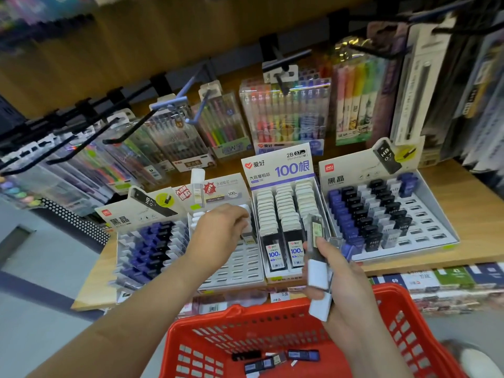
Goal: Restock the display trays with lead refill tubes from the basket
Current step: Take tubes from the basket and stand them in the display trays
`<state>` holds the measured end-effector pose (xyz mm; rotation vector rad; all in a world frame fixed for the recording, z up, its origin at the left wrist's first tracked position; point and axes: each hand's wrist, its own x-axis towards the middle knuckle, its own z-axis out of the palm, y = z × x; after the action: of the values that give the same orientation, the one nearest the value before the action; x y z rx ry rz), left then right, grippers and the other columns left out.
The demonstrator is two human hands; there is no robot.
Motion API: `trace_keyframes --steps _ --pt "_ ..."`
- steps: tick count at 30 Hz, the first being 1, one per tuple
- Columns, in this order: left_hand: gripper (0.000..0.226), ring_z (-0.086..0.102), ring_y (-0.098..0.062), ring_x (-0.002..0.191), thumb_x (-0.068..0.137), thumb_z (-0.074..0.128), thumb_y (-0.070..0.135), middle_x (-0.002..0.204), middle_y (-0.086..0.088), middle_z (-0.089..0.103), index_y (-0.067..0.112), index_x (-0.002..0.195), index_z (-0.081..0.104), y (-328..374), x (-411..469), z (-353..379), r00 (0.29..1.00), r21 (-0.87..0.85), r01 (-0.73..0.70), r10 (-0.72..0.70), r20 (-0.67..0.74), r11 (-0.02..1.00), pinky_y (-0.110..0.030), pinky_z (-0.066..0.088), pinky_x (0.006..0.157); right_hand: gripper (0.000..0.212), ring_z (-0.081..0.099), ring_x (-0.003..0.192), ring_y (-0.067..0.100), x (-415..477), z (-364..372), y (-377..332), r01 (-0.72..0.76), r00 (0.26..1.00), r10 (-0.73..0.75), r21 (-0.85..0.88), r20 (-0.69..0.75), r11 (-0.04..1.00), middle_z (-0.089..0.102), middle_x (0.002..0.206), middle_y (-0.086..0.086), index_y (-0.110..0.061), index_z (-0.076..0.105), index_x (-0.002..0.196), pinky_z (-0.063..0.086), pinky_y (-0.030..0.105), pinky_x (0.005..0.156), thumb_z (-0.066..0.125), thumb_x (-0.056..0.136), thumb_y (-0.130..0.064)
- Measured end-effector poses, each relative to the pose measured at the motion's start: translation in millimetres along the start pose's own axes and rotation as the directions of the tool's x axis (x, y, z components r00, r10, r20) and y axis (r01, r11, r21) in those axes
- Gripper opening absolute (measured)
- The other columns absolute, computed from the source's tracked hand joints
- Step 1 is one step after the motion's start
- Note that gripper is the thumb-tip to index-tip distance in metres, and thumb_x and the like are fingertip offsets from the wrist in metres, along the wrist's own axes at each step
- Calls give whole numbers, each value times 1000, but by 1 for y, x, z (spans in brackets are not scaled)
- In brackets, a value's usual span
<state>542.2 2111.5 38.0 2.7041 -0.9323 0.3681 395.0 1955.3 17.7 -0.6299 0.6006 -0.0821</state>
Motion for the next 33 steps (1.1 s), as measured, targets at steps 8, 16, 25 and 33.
trace_keyframes --steps 8,16,25,33 --pt "38 68 -25 63 94 46 43 83 -13 71 10 103 63 72 -37 -38 700 -601 688 -152 698 406 -30 57 58 34 44 48 10 1 5 9 138 989 -129 -134 75 981 51 62 7 -3 63 96 31 20 37 73 73 -26" --pt "35 61 -17 61 70 72 10 75 -13 65 -3 102 66 48 -58 -44 662 -718 695 -357 659 -35 -21 53 57 43 42 52 10 -4 7 13 37 972 3 -167 235 985 48 67 2 -8 72 102 27 19 36 78 65 -29" --pt "27 69 -14 86 81 69 -1 91 -1 74 20 96 73 -10 -36 -62 813 -649 511 -563 151 564 -23 54 80 19 41 49 13 5 8 23 -70 992 80 -107 94 992 66 86 12 -4 67 108 30 22 37 56 92 -2" --pt "22 61 -4 94 84 71 9 105 5 70 14 105 74 -31 -30 -28 902 -371 405 -432 11 836 -9 42 90 24 61 65 18 8 4 20 -87 983 77 59 166 994 71 86 17 -2 63 114 52 30 60 46 97 -1"
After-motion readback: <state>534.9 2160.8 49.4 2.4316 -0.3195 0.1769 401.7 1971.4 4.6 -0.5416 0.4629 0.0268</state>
